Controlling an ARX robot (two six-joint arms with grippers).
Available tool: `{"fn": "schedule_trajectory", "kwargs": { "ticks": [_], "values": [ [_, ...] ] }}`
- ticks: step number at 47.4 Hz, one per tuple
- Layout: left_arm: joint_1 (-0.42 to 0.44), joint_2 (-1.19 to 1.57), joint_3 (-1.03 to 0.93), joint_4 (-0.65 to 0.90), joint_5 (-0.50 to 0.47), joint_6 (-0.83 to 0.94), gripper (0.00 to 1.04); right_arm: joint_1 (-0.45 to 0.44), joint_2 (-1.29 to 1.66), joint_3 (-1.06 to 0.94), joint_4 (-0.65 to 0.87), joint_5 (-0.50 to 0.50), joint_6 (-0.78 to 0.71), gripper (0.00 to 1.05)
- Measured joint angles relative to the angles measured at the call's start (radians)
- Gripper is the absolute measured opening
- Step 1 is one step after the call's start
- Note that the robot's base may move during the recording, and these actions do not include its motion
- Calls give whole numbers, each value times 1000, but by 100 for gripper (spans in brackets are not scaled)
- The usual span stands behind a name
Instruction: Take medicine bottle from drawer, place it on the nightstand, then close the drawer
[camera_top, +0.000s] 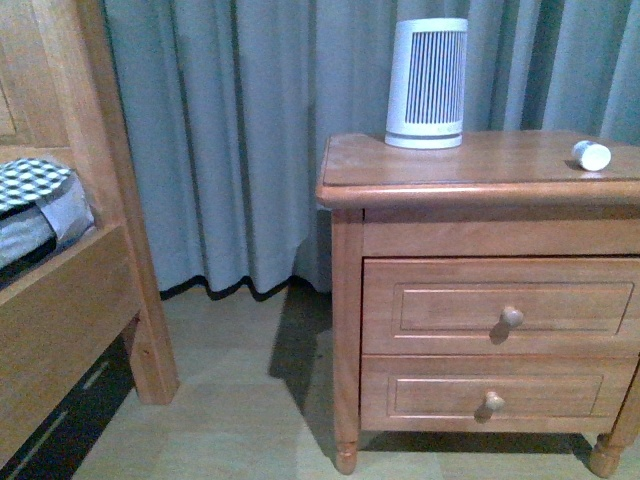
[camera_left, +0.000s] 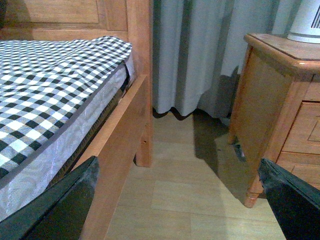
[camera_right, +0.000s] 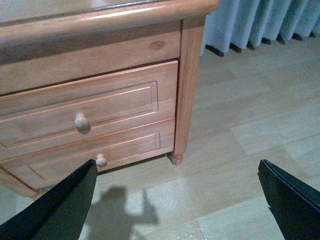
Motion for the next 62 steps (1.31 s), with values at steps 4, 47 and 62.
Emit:
{"fn": "schedule_trajectory", "kwargs": {
  "ticks": [4,47,62],
  "values": [
    [0,0,0,0,0,0,98,48,-198,-90,-50,48,-9,98],
    [0,0,0,0,0,0,98,70,-586,-353,66,-306,-137,2],
    [0,0,0,0,0,0,98,70,-742,-399,-25,-308,-137,3]
  ]
}}
